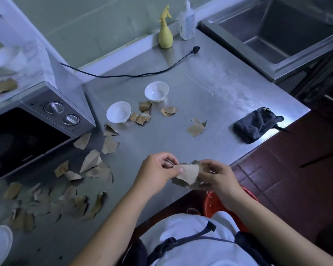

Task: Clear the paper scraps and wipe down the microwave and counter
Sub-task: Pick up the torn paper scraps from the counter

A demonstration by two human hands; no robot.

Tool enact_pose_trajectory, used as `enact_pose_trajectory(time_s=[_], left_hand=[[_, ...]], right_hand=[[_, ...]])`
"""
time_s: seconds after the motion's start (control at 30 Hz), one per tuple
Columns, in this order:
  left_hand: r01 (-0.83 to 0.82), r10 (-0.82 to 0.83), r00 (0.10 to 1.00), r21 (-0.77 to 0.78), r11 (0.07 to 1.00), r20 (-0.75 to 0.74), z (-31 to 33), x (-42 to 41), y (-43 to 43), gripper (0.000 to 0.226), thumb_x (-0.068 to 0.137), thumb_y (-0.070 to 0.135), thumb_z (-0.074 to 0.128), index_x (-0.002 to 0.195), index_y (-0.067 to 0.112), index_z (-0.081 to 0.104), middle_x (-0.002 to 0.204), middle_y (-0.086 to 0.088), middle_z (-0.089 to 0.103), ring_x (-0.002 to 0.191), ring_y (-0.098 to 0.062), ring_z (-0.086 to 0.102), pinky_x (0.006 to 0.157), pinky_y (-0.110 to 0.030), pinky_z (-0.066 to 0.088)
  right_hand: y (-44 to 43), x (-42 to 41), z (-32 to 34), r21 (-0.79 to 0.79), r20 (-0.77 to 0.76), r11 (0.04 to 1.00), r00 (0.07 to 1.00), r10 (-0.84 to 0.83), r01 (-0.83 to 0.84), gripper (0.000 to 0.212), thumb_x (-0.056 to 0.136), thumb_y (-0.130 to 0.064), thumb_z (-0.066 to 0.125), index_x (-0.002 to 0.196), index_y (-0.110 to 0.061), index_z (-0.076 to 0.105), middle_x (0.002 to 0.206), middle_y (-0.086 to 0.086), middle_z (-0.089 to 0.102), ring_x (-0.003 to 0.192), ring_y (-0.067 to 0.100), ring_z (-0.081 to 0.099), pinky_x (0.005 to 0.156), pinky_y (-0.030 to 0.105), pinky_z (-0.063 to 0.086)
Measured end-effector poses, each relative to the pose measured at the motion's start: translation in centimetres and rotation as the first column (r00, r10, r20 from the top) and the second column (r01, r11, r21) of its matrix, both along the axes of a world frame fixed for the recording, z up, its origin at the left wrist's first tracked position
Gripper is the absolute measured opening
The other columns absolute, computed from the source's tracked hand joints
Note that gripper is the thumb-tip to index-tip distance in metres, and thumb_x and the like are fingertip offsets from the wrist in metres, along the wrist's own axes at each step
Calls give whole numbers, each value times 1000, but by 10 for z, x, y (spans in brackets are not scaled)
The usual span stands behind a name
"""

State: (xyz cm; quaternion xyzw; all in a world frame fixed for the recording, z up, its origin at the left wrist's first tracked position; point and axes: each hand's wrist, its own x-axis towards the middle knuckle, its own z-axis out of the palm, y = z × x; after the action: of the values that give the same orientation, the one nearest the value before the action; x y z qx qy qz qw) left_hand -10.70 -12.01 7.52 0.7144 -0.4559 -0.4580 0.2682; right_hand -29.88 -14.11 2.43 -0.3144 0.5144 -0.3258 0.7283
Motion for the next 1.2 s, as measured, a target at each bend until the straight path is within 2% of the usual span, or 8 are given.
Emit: enact_pose_trajectory(time_s=[0.17, 0.3, 0.4, 0.53, 0.7, 0.8, 1.0, 1.2], left_hand=[[4, 11, 982, -81, 997, 188, -9, 0, 5, 16, 71, 27, 84, 72, 29, 68, 60, 13, 55, 51, 0, 47, 52, -13, 37], [48, -11, 952, -112, 993, 305, -10, 1, 9, 25, 70, 31, 86, 77, 34, 62, 93, 10, 54, 87, 1, 51, 65, -13, 38], [40, -35, 986, -28, 999, 161, -8, 5, 13, 42, 74, 30, 84, 100, 42, 54, 109, 13, 55, 101, -1, 54, 80, -19, 46], [-5, 14, 990, 65, 998, -141, -9, 6, 21, 26, 81, 14, 79, 97, 32, 69, 100, 1, 74, 74, -7, 66, 73, -29, 55], [-84, 89, 980, 36, 996, -178, -13, 10, 26, 18, 81, 5, 77, 90, 20, 71, 92, -9, 74, 63, -7, 62, 54, -20, 47], [-53, 57, 979, 22, 998, -196, -16, 9, 24, 19, 80, 3, 77, 89, 20, 71, 83, -4, 72, 57, -3, 59, 49, -16, 44], [-34, 55, 914, 59, 998, -401, -32, 1, 7, 9, 86, 26, 77, 93, 21, 74, 85, 0, 74, 74, -9, 68, 65, -21, 53], [-99, 113, 989, 139, 985, -99, -92, 8, -52, 4, 85, 21, 73, 87, 19, 70, 76, 1, 65, 72, -17, 61, 69, -28, 50]], right_hand=[[1, -1, 2, -20, 76, 1000, 997, 20, -19, 24, 82, 19, 64, 93, -1, 73, 84, 12, 72, 69, 27, 71, 58, 37, 61], [3, -2, 1, -49, 72, 997, 995, 70, -67, 28, 83, 16, 66, 93, -7, 78, 92, 13, 73, 75, 31, 72, 63, 41, 62], [5, -3, 1, -75, 84, 989, 988, 132, -125, 27, 85, 10, 68, 93, -12, 80, 92, 11, 74, 77, 31, 72, 69, 45, 63], [5, -3, 1, -67, 117, 978, 972, 204, -197, 26, 87, 10, 65, 99, -8, 78, 100, 19, 72, 83, 35, 71, 73, 48, 62], [4, 2, 5, -46, 146, 972, 961, 235, -231, 22, 77, -6, 72, 99, -5, 76, 105, 15, 73, 94, 33, 72, 71, 44, 61], [7, 2, 6, -70, 95, 979, 975, 199, -193, 21, 68, -7, 80, 89, -11, 76, 95, 10, 73, 83, 31, 73, 64, 41, 61], [11, -16, 6, -43, 82, 996, 994, 79, -76, 23, 71, 5, 77, 80, -16, 75, 89, 7, 72, 75, 27, 73, 61, 40, 60], [15, -57, 4, -11, 34, 990, 989, -142, 142, 42, 80, 19, 63, 76, -21, 76, 89, 6, 73, 74, 21, 70, 60, 39, 59]])
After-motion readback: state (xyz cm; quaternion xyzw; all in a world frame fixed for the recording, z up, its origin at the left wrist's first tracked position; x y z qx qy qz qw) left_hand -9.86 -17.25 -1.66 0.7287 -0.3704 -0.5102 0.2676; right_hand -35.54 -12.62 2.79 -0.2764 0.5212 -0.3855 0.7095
